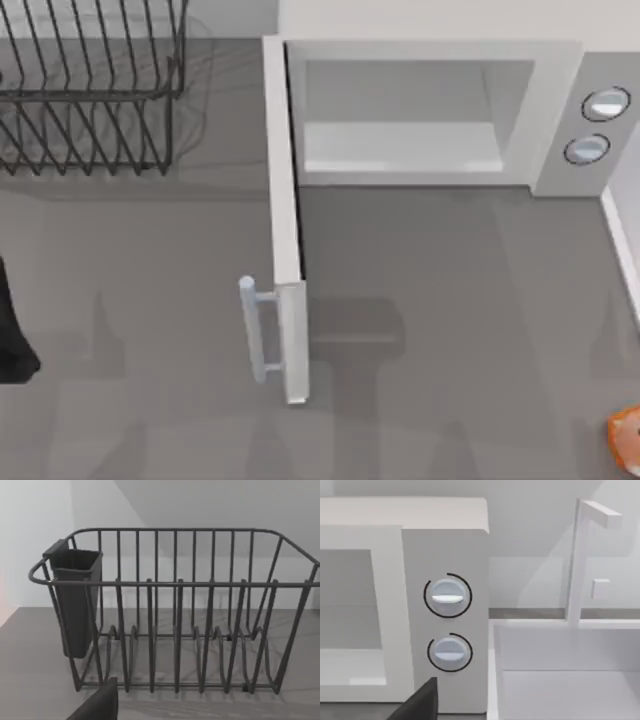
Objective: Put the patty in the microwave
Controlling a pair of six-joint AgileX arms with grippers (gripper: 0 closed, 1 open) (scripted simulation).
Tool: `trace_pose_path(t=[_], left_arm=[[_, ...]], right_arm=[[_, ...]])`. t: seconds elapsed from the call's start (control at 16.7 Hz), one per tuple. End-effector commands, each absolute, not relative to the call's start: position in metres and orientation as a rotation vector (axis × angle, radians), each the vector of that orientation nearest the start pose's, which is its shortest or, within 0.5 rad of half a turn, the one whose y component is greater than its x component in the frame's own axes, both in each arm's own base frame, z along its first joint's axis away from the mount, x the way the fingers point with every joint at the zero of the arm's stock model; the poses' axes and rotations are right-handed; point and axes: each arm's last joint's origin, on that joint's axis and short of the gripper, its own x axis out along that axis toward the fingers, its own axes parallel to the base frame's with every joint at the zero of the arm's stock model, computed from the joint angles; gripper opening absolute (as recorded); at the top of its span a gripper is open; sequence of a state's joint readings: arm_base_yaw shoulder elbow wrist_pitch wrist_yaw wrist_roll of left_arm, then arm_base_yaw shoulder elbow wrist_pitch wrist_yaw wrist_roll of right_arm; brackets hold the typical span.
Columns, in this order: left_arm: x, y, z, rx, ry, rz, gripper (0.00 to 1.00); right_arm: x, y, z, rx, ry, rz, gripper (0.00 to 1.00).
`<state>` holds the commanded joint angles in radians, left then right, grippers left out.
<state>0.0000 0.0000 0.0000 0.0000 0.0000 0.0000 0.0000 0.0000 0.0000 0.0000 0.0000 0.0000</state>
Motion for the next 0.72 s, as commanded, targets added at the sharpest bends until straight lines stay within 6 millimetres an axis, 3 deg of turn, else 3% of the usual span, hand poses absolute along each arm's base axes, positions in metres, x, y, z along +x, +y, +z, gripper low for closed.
trace_pose_path(t=[0.36,0.72], left_arm=[[0.106,-0.001,0.160,0.000,0.000,0.000,1.00],[0.106,-0.001,0.160,0.000,0.000,0.000,1.00]], right_arm=[[0.108,0.002,0.169,0.004,0.127,0.025,1.00],[0.133,0.014,0.181,-0.006,0.667,0.097,1.00]])
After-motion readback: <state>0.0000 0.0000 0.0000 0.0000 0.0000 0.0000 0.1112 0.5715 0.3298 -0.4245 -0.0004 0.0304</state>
